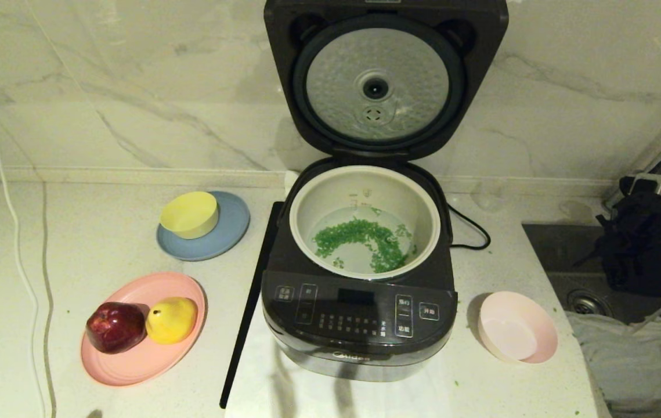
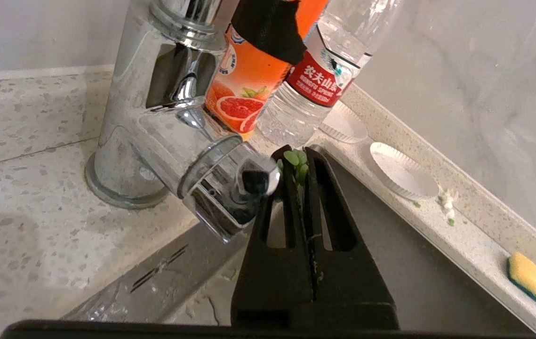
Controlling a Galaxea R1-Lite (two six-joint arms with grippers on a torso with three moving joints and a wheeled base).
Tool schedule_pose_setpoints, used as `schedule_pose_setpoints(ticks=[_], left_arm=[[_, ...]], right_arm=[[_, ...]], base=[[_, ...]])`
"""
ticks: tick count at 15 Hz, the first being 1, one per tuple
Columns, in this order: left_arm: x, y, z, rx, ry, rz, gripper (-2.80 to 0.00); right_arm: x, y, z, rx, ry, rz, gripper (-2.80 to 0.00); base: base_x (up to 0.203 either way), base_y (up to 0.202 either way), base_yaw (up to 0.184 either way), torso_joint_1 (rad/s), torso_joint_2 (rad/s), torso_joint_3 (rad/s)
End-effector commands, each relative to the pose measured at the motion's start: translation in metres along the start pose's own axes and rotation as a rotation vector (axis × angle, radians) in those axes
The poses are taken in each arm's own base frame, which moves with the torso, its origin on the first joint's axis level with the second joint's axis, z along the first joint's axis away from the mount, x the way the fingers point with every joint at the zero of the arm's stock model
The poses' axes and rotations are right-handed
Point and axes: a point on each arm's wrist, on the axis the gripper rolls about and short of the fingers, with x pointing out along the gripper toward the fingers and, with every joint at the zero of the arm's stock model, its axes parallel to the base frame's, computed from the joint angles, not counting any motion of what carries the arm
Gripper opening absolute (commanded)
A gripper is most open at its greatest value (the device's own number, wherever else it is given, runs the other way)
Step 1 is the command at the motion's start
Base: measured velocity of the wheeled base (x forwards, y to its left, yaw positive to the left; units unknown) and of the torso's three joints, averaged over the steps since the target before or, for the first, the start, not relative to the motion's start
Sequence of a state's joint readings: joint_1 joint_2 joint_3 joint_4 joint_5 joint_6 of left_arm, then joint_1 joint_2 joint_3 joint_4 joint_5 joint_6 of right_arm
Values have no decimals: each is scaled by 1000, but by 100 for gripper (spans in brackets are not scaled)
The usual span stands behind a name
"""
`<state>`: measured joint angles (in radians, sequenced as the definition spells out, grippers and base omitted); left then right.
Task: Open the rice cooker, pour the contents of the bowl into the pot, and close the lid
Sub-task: Turn off the tap
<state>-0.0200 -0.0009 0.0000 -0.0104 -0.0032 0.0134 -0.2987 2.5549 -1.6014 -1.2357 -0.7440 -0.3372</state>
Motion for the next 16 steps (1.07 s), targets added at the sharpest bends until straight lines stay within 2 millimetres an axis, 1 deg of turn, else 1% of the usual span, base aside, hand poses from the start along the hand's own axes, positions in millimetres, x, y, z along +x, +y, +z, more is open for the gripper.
schedule_pose_setpoints(ticks=[1,7,11,13,14,15,16], left_arm=[[1,0,-2,0,7,0,-280],[1,0,-2,0,7,0,-280],[1,0,-2,0,7,0,-280],[1,0,-2,0,7,0,-280],[1,0,-2,0,7,0,-280],[1,0,-2,0,7,0,-280],[1,0,-2,0,7,0,-280]], right_arm=[[2,7,-7,3,-9,-3,-280],[-1,13,3,1,-34,4,-280],[-1,10,9,7,-31,-29,-280],[-3,7,17,21,-44,-32,-280],[-7,4,24,30,-47,-25,-280],[-15,1,29,26,-38,-7,-280],[-25,-5,41,35,-33,12,-280]], base=[[0,0,0,0,0,0],[0,0,0,0,0,0],[0,0,0,0,0,0],[0,0,0,0,0,0],[0,0,0,0,0,0],[0,0,0,0,0,0],[0,0,0,0,0,0]])
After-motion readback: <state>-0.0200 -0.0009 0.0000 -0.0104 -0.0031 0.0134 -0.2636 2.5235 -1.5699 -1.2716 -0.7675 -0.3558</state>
